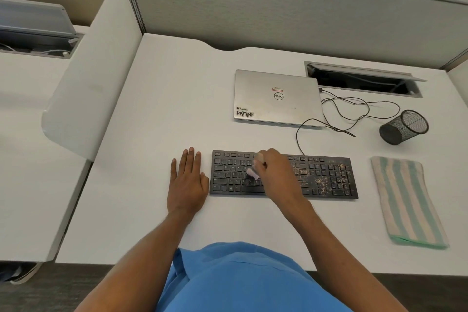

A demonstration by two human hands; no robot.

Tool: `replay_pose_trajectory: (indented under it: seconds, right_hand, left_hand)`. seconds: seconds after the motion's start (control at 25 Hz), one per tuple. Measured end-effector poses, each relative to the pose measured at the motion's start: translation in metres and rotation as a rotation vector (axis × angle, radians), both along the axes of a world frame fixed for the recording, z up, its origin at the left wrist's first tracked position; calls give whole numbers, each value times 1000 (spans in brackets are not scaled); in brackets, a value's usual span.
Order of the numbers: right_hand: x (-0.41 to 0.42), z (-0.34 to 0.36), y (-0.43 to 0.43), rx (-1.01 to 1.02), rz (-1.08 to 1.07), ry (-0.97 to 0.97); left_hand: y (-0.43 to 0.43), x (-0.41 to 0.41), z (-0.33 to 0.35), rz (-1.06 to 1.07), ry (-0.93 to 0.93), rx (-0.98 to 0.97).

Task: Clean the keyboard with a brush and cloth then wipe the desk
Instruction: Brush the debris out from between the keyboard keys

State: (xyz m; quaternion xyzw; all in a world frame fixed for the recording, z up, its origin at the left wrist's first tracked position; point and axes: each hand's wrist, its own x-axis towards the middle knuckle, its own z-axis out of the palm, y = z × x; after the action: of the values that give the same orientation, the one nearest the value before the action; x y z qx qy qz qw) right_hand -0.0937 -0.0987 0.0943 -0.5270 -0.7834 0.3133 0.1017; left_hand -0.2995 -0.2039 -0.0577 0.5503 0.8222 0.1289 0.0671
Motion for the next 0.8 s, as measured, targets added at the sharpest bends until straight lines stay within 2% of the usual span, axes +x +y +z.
replay_pose_trajectory:
  seconds: [0.08,0.16,0.24,0.32,0.4,0.48,0.52,0.56,0.68,0.8]
  right_hand:
    - [-7,0,-5,-231,41,150]
    - [-12,-10,1,-442,-74,364]
    - [-3,-20,7,-477,-291,376]
    - [10,-22,4,-397,-387,294]
    - [13,-18,4,-346,-378,279]
    - [6,-19,6,-407,-354,355]
    - [0,-21,6,-388,-323,333]
    - [-7,-23,8,-502,-357,412]
    - [-14,-29,5,-564,-302,406]
    - [5,-27,13,-580,-445,421]
  left_hand:
    - [0,1,0,0,-1,-3]
    - [0,1,1,-2,0,-7]
    - [0,1,2,0,-3,-3]
    - [-1,1,3,0,-6,5]
    - [0,1,3,2,-12,11]
    - [0,1,3,3,-16,15]
    - [0,1,3,3,-16,16]
    - [0,1,2,2,-15,15]
    - [-1,1,2,-2,-8,6]
    - [-1,1,2,0,-12,6]
